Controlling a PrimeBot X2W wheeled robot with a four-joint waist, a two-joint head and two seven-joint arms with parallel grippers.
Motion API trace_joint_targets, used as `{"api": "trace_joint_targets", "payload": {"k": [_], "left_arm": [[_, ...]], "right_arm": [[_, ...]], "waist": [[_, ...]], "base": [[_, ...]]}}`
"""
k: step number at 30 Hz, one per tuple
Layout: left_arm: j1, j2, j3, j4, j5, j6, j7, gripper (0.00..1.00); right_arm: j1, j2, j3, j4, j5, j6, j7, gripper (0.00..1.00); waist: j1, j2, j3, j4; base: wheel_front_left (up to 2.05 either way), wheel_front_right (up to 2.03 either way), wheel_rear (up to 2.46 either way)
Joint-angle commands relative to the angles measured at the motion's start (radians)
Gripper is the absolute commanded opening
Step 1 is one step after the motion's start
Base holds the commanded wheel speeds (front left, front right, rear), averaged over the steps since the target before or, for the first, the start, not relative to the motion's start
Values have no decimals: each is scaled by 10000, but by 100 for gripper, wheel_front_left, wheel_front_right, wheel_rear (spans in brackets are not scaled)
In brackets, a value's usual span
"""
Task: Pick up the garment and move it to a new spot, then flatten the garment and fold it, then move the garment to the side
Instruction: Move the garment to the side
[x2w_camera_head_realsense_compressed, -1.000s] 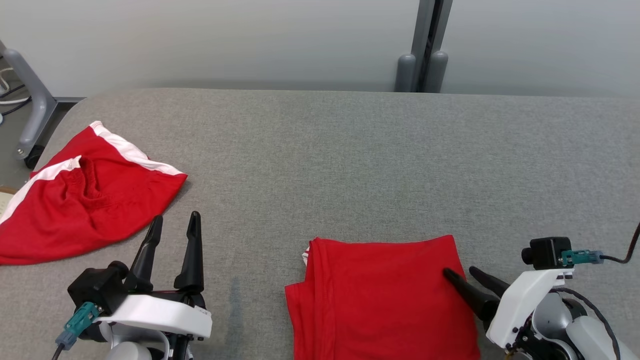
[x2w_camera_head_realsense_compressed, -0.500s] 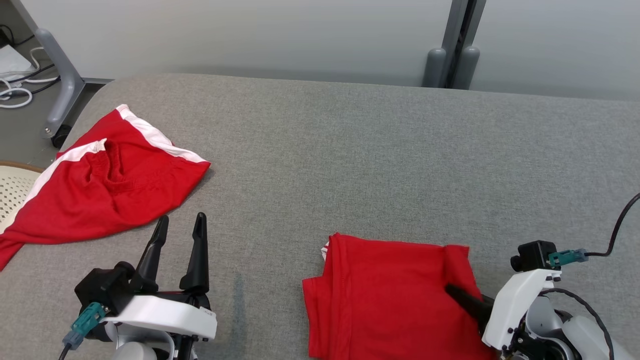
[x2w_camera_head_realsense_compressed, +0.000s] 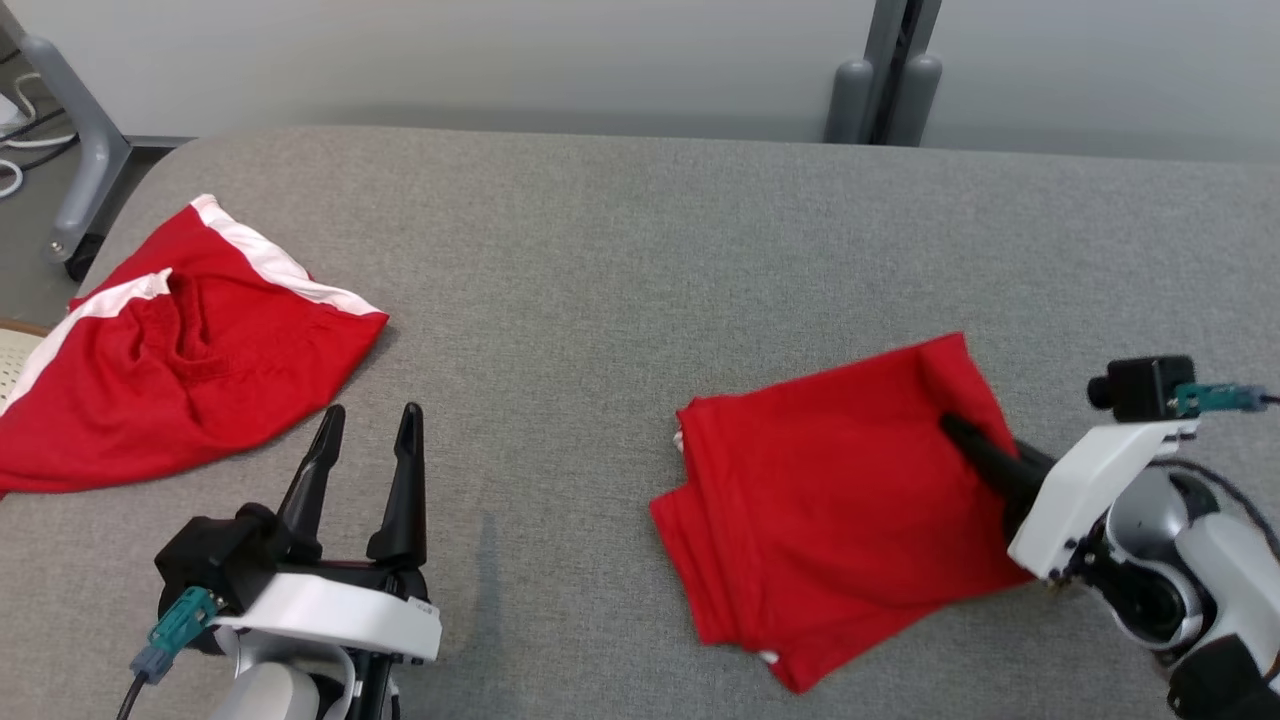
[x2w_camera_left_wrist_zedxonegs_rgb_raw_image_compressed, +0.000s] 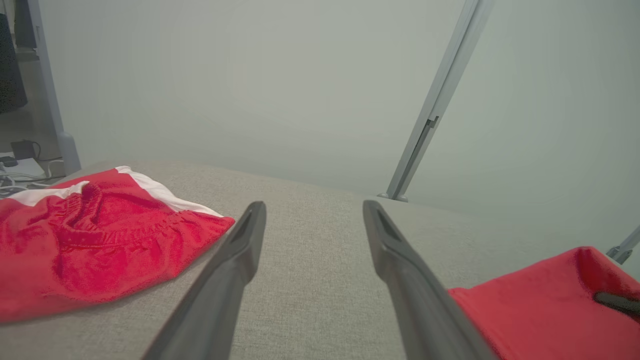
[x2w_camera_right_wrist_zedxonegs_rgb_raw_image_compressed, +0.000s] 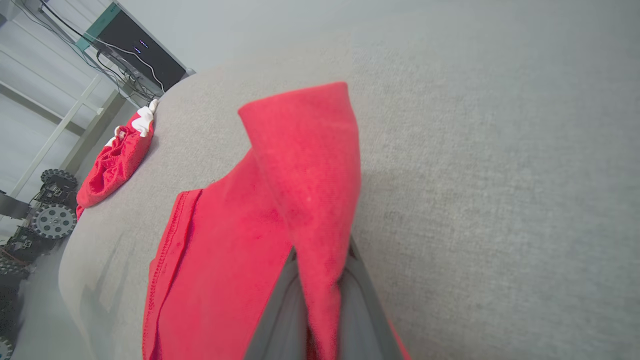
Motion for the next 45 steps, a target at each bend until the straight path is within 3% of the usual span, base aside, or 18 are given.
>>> {"api": "trace_joint_targets", "payload": {"k": [1,12,24,35,42,43,44,45], "left_arm": [[-357,70,-69,-124,128,-78,-9,100],[-1740,-198,-434,-464,571,-248,-11,100],[-2735,-76,-407,-912,982,-252,-14,100],[-3089,26,-474,-1124,1143,-198,29,100],[-3156,26,-490,-1095,1123,-142,27,100],[-3160,11,-495,-1080,1114,-133,27,100],[-3156,-2,-502,-1063,1107,-131,24,100],[-3147,-11,-505,-1040,1097,-127,22,100]], "right_arm": [[-458,-252,-39,22,-83,4,-206,0],[-2788,-1954,-338,617,-87,5,-1202,0],[-4964,-3686,-687,1511,77,4,-1824,0],[-6316,-4727,-534,2578,-166,2,-1769,0],[-6912,-4794,-260,3217,-641,2,-1723,0],[-6973,-4762,-218,3323,-668,2,-1759,27],[-7004,-4728,-200,3472,-686,2,-1768,100],[-7036,-4705,-167,3549,-744,2,-1835,100]], "waist": [[-1,0,344,-160],[-1,0,1869,-415],[-1,0,3846,-638],[-1,0,4612,-601],[-1,0,4756,-519],[-1,0,4755,-509],[-1,0,4746,-501],[-1,0,4731,-496]], "base": [[0,0,0],[0,0,0],[0,0,0],[0,0,0],[0,0,0],[0,0,0],[0,0,0],[0,0,0]]}}
